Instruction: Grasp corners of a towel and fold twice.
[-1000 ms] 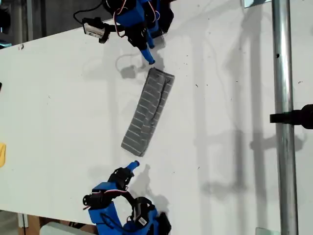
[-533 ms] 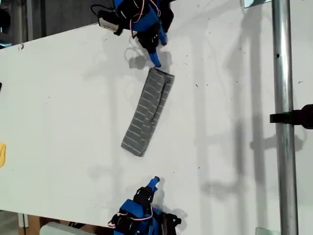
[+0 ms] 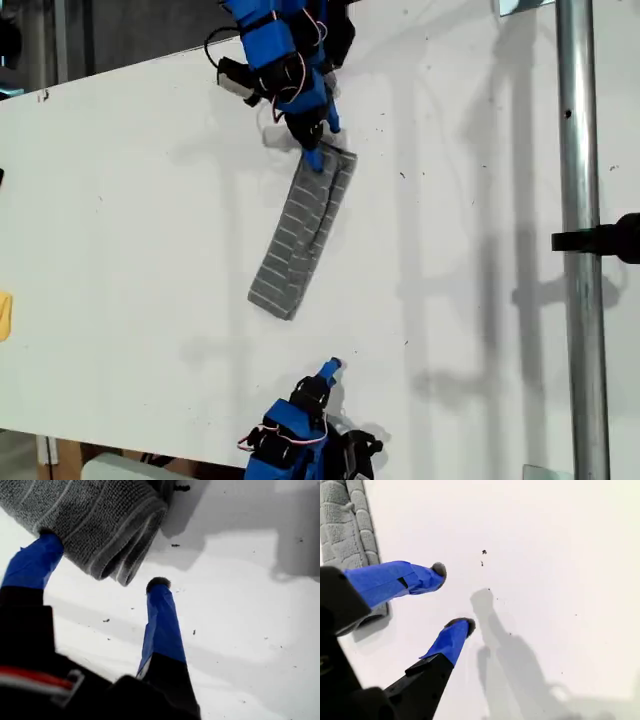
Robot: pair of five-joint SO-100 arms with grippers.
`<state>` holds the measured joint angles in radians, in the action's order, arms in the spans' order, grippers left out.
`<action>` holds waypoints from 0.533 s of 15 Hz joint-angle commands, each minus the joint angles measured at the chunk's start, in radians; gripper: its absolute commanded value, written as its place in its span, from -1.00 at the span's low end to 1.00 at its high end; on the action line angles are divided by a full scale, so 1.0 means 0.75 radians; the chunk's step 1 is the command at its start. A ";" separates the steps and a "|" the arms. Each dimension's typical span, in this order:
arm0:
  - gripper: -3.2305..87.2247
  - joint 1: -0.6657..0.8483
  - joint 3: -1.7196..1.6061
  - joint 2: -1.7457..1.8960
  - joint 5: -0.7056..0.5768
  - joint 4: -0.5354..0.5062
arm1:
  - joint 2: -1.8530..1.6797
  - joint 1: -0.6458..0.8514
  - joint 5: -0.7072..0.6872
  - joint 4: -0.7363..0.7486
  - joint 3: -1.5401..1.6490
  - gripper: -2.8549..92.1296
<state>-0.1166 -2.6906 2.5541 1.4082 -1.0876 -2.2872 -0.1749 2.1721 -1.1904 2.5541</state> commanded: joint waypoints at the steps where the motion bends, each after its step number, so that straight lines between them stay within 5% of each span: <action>1: -0.58 -0.022 -0.006 0.008 0.018 0.029 | 0.180 0.086 -0.102 0.192 -0.010 -0.19; 8: -0.60 -0.027 -0.243 0.522 -0.016 -0.033 | 0.438 0.039 -0.151 0.413 -0.088 -0.24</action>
<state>-0.1396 -2.8593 2.8026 1.4082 -1.0861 -1.9620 -0.1350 2.0709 -0.9173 2.5326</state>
